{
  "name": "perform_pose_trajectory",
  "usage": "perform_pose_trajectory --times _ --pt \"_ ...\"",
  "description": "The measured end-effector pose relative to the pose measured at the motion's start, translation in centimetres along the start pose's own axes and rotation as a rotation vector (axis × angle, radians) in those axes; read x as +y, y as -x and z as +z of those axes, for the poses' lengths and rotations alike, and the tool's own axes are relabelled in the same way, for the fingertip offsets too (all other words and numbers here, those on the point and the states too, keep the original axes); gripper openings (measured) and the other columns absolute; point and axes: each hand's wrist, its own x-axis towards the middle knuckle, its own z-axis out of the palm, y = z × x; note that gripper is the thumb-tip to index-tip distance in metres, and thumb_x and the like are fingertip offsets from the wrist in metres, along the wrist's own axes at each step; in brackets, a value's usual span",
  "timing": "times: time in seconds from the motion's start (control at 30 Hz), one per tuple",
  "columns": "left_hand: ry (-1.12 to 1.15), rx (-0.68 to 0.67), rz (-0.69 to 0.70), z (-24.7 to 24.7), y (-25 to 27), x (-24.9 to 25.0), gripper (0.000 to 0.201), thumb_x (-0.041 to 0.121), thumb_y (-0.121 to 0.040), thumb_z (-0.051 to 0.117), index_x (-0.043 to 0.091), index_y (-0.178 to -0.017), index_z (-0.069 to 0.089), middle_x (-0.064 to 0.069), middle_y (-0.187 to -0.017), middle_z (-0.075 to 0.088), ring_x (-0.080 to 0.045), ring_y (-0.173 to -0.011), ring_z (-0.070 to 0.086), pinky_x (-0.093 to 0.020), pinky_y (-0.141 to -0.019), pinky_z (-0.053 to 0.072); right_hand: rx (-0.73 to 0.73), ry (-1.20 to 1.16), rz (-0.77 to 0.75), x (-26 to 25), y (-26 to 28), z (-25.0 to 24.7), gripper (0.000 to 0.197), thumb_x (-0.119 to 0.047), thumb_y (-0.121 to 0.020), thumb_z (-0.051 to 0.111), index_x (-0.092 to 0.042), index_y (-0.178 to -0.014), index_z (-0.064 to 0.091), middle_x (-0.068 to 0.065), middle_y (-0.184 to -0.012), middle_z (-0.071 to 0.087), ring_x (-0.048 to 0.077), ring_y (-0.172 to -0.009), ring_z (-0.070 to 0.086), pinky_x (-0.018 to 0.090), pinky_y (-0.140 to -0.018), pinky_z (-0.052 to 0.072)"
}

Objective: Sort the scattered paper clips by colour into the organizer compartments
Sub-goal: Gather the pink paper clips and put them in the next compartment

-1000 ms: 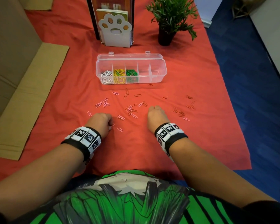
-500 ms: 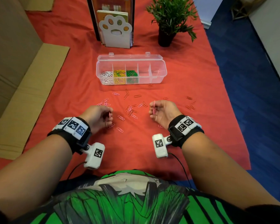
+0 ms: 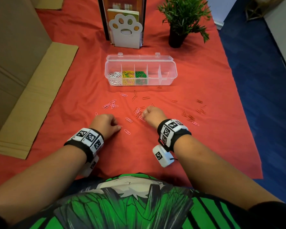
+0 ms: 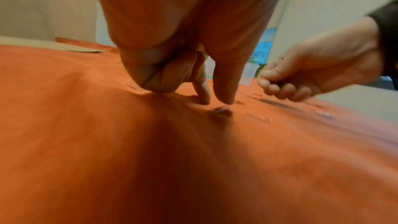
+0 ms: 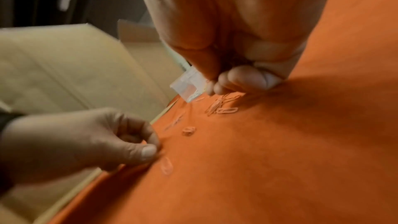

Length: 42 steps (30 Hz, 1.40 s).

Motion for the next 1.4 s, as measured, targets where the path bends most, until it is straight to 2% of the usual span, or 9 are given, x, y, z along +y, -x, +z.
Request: perform_pose_trajectory --times 0.33,0.53,0.63,0.77,0.87,1.0,1.13,1.27,1.4 --pt "-0.161 -0.055 0.179 1.0 -0.2 -0.1 0.016 0.028 -0.084 0.061 0.012 -0.086 0.065 -0.012 -0.099 0.064 -0.028 -0.098 0.058 -0.031 -0.083 0.043 0.223 0.463 -0.156 1.4 -0.1 2.9 0.036 -0.014 -0.09 0.052 0.001 -0.121 0.045 0.021 -0.126 0.046 0.036 -0.116 0.049 0.037 -0.099 0.041" --pt "-0.265 -0.103 0.171 1.2 -0.3 0.5 0.026 0.024 -0.086 0.048 0.005 -0.091 0.065 -0.017 -0.1 0.066 -0.033 -0.096 0.061 -0.035 -0.082 0.047 0.173 0.61 -0.192 1.1 -0.1 3.0 0.039 -0.001 -0.087 0.041 0.004 -0.126 0.042 0.023 -0.127 0.045 0.036 -0.116 0.049 0.04 -0.099 0.042" --pt "-0.217 -0.083 0.106 0.7 -0.3 0.8 0.028 0.022 -0.089 0.045 0.0 -0.09 0.062 -0.022 -0.1 0.065 -0.036 -0.096 0.059 -0.036 -0.08 0.045 0.109 0.363 -0.124 1.0 -0.5 1.5 0.018 -0.009 -0.089 0.047 -0.007 -0.103 0.057 0.013 -0.102 0.062 0.027 -0.092 0.06 0.026 -0.076 0.048" --pt "0.574 -0.206 -0.193 -1.4 -0.4 1.1 0.016 0.02 -0.079 0.049 0.01 -0.067 0.052 -0.011 -0.065 0.049 -0.019 -0.054 0.05 -0.025 -0.053 0.038 -0.032 -0.538 -0.068 1.0 -0.1 -0.3 0.023 0.001 -0.092 0.04 -0.018 -0.08 0.048 0.001 -0.066 0.05 0.0 -0.037 0.044 0.014 -0.034 0.031" --pt "1.399 -0.336 -0.309 -3.3 -0.4 1.1 0.006 0.018 -0.054 0.04 0.013 -0.055 0.043 -0.005 -0.052 0.037 -0.015 -0.043 0.032 -0.017 -0.043 0.03 -0.133 -0.971 -0.111 0.8 0.1 -1.8 0.027 0.003 -0.094 0.035 -0.015 -0.091 0.054 0.002 -0.065 0.045 0.004 -0.043 0.044 0.015 -0.042 0.037" --pt "1.65 -0.246 -0.37 -5.2 -0.8 0.3 0.022 0.019 -0.061 0.041 0.011 -0.06 0.06 -0.005 -0.055 0.058 -0.016 -0.046 0.053 -0.019 -0.048 0.049 -0.176 -1.289 -0.039 0.1 0.0 -2.8 0.025 -0.011 -0.094 0.034 -0.006 -0.083 0.056 0.005 -0.068 0.048 0.014 -0.057 0.049 0.024 -0.049 0.05" --pt "1.237 0.044 -0.483 -5.1 -2.7 -0.6 0.029 0.025 -0.085 0.04 0.015 -0.061 0.051 0.006 -0.04 0.041 -0.016 -0.044 0.035 -0.014 -0.038 0.035 0.026 -0.72 0.016 -0.9 -1.4 -1.9 0.018 -0.014 -0.091 0.045 -0.013 -0.075 0.054 -0.001 -0.064 0.046 0.012 -0.054 0.041 0.019 -0.043 0.041" --pt "0.078 0.111 -0.338 -4.7 -2.7 -2.4 0.048 0.047 -0.083 0.057 0.001 -0.07 0.065 -0.018 -0.072 0.064 -0.032 -0.076 0.061 -0.036 -0.071 0.048 0.179 0.134 -0.168 -1.1 -2.5 0.2 0.011 -0.016 -0.087 0.049 -0.02 -0.077 0.051 0.005 -0.093 0.061 0.021 -0.081 0.054 0.026 -0.07 0.039" --pt "-0.088 0.109 -0.288 -3.5 -2.1 -3.3 0.035 0.042 -0.076 0.068 0.007 -0.079 0.071 -0.018 -0.089 0.071 -0.032 -0.088 0.066 -0.031 -0.074 0.048 0.189 0.352 -0.277 -0.2 -2.8 1.8 0.019 -0.018 -0.085 0.052 -0.015 -0.104 0.051 0.013 -0.112 0.056 0.031 -0.104 0.054 0.034 -0.092 0.044"
